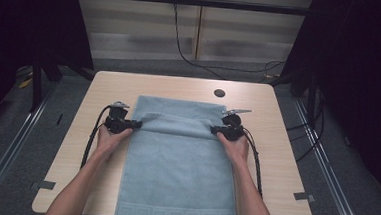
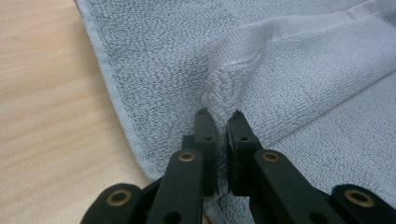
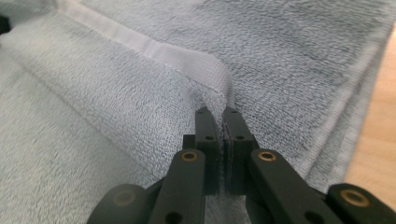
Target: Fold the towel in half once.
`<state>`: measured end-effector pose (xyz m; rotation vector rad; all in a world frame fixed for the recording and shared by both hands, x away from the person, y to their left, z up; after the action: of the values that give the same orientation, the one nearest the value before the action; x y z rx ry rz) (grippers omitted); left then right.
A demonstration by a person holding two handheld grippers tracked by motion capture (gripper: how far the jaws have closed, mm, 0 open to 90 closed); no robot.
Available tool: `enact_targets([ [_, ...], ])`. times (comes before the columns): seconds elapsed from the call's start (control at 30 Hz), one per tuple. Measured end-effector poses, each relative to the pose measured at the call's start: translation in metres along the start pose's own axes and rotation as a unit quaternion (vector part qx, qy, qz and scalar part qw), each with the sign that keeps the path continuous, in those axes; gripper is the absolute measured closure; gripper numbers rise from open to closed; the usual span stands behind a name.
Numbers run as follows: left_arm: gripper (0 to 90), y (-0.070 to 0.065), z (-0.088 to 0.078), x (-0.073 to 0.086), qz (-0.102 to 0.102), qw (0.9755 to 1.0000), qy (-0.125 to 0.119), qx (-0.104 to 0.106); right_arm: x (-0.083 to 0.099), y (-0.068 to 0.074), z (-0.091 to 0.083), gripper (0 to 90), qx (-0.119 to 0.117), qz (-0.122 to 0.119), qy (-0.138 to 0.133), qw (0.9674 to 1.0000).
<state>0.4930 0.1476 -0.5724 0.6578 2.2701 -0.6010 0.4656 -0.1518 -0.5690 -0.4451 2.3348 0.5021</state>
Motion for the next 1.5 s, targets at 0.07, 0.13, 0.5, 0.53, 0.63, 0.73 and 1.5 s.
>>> enact_targets([
  [0.07, 85.2, 0.0, 0.002, -0.001, -0.004, 0.9999, -0.007, -0.013, -0.002, -0.002, 0.001, 87.5, 0.007, 0.004, -0.001, 1.0],
  [0.13, 85.4, -0.003, 0.004, -0.003, -0.006, 0.9997, -0.008, -0.021, -0.005, -0.004, 0.005, 87.5, 0.021, 0.012, -0.007, 0.9997],
  [0.5, 85.3, -0.023, -0.046, -0.029, -0.003, 0.9961, -0.081, 0.034, -0.044, 0.015, -0.048, 87.4, -0.042, -0.004, -0.095, 0.9946],
  [0.53, 85.3, -0.027, -0.054, -0.035, 0.006, 0.9955, -0.089, 0.034, -0.05, 0.017, -0.057, 87.4, -0.044, -0.009, -0.106, 0.9933],
  [0.63, 85.3, -0.038, -0.071, -0.049, 0.013, 0.993, -0.109, 0.043, -0.063, 0.02, -0.077, 87.4, -0.047, -0.015, -0.129, 0.9905],
  [0.73, 85.3, -0.058, -0.096, -0.069, 0.039, 0.9888, -0.134, 0.053, -0.082, 0.022, -0.106, 87.4, -0.048, -0.02, -0.157, 0.9863],
  [1.5, 84.7, -0.125, -0.168, 0.01, 0.115, 0.9803, -0.124, 0.102, 0.024, 0.099, -0.198, 87.2, -0.097, -0.113, -0.126, 0.9807],
])
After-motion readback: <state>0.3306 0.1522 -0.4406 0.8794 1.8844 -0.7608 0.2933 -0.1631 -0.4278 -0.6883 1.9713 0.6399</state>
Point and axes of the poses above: each handheld gripper's, and its own axes: z roughly forward along the jaws, x roughly out of its underside, y roughly to its left, the point moved 10 cm from there along z, roughly forward along the jaws, and after that the axes turned 1 degree about -x, right-handed, at the moved point
